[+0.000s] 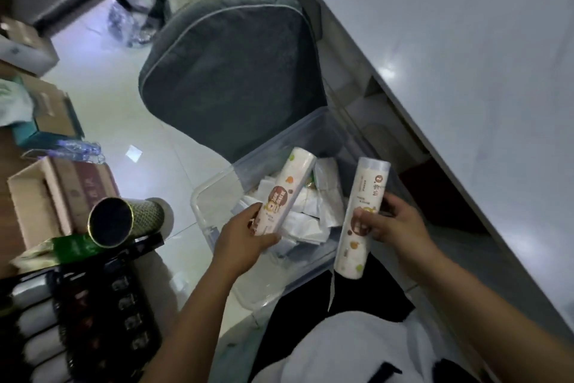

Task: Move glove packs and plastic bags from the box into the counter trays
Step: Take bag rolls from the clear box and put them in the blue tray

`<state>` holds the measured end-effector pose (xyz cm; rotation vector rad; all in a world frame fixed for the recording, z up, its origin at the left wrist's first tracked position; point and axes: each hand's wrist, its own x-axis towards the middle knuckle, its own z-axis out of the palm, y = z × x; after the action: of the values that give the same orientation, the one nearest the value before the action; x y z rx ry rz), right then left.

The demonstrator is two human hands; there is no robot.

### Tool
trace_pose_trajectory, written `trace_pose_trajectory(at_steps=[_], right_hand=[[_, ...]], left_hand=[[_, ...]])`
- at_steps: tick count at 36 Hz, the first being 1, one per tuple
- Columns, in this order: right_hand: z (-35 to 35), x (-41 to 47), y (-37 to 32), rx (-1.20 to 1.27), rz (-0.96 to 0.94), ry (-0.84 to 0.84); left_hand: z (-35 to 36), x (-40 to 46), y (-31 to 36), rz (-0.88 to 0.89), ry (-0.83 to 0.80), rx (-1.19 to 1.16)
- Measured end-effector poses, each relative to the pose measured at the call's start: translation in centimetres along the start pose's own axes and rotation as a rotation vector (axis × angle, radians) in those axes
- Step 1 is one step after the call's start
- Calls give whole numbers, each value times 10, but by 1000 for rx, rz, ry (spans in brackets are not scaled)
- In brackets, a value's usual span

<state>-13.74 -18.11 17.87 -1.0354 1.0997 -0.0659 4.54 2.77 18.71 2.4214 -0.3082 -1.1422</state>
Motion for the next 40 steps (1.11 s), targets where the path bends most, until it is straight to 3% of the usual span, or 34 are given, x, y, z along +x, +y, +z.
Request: trace_pose_trajectory(at_steps=[7,13,27,32,40], right_hand=[[3,-2,-30,1,-69,-56],[7,-2,-46,59,-52,-139],[11,-16,-63,38,-84,-293],[3,-37,-60,76,-123,-225],[-17,-90,-30,180,-222,16]], left_hand=[[-59,-80,39,137,222,305],[-53,-104,62,69,385,163],[-11,-115,72,-15,350,76],[-12,-114,82,101,307,86],[-12,-118,96,359,209,58]])
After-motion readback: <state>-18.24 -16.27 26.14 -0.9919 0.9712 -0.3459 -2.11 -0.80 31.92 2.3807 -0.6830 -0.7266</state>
